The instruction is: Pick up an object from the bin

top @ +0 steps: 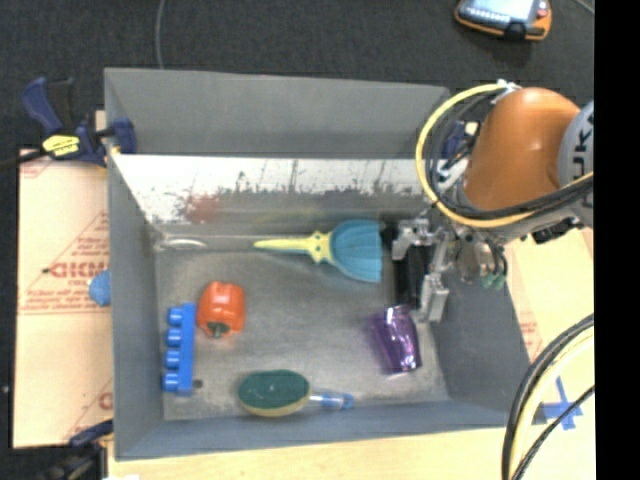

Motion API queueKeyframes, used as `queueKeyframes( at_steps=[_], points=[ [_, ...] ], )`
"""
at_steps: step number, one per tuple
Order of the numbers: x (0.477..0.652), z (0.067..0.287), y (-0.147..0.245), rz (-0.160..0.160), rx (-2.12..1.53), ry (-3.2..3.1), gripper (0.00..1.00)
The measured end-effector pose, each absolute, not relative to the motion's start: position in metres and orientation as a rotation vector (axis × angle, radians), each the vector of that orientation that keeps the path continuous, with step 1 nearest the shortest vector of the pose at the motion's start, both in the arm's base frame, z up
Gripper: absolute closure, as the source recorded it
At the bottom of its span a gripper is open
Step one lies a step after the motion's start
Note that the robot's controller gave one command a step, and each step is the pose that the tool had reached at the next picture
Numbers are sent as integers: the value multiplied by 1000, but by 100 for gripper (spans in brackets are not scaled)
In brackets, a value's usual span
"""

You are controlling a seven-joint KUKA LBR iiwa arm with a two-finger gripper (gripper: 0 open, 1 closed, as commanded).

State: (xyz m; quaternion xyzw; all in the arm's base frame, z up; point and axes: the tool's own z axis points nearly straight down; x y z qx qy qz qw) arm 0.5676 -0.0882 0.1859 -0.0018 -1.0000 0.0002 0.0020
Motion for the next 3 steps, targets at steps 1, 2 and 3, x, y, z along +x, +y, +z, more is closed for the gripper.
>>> queueKeyframes(
  at_steps=[1, 2, 3],
  points=[
    [569, 190, -88, 2, 0, -3146, 0],
    [631, 94, -35, -1, -484, -3114, 0],
    [654, 138, -38, 5, -302, -3143, 0]
  ],
)
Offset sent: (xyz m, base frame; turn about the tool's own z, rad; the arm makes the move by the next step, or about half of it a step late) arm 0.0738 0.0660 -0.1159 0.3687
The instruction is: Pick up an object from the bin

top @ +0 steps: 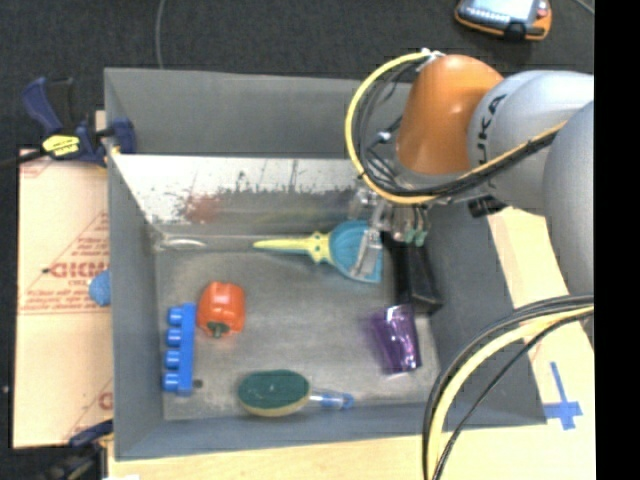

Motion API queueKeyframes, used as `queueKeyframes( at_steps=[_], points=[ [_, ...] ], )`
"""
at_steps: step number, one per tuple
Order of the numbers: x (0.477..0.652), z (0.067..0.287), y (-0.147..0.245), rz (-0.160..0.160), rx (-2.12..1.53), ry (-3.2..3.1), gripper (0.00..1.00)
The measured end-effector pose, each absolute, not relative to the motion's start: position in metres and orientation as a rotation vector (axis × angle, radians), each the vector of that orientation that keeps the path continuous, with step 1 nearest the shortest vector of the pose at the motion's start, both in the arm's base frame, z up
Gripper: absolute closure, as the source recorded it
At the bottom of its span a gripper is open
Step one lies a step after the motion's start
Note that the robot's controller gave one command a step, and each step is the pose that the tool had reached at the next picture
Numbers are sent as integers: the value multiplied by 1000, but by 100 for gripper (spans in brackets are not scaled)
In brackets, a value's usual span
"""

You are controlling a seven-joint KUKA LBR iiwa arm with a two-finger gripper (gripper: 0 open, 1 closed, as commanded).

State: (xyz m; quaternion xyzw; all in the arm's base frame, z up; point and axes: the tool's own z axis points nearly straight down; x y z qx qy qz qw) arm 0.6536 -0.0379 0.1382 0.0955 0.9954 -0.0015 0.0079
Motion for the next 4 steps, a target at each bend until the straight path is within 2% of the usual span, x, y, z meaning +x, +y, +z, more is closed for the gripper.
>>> queueKeyframes(
  at_steps=[1, 2, 3, 4],
  points=[
    [634, 100, 5, 6, 835, 3021, 0],
    [647, 72, -10, -9, 568, 3083, 0],
    [644, 77, 1, 13, 1035, 2940, 100],
    [644, 77, 1, 12, 1033, 2941, 100]
  ],
)
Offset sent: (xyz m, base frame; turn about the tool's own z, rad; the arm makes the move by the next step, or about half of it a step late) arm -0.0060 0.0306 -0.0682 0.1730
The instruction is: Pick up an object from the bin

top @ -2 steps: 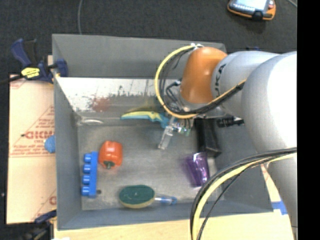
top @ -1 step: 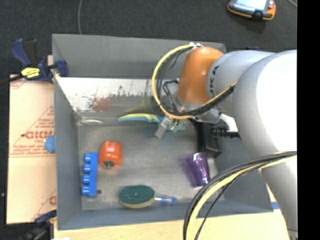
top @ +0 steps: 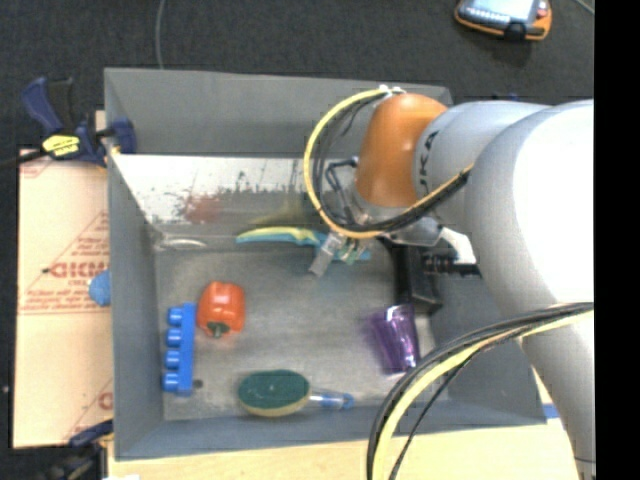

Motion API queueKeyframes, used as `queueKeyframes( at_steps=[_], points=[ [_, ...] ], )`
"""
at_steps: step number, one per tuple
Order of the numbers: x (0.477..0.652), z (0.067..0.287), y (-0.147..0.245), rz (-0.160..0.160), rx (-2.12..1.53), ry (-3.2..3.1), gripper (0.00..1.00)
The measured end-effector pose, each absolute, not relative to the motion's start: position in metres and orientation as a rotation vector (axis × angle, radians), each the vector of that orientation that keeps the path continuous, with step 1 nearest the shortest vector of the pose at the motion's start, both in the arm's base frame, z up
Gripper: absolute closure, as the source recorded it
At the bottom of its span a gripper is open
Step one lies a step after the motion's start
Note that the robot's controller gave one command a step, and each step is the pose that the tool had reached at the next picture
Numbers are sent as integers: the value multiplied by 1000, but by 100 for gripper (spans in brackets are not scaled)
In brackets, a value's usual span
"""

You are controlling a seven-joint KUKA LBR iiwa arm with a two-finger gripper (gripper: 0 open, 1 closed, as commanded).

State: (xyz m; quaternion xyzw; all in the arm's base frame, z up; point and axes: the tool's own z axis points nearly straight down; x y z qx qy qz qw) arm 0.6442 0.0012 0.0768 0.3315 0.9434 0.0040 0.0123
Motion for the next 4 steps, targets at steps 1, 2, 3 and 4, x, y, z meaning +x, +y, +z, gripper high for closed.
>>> queueKeyframes(
  at_steps=[1, 2, 3, 4],
  points=[
    [644, 85, 1, 11, 1031, 2940, 100],
    [644, 93, 0, 11, 1029, 2939, 100],
    [642, 137, -1, 7, 1028, 2947, 100],
    [643, 163, -2, 8, 1024, 2946, 100]
  ],
)
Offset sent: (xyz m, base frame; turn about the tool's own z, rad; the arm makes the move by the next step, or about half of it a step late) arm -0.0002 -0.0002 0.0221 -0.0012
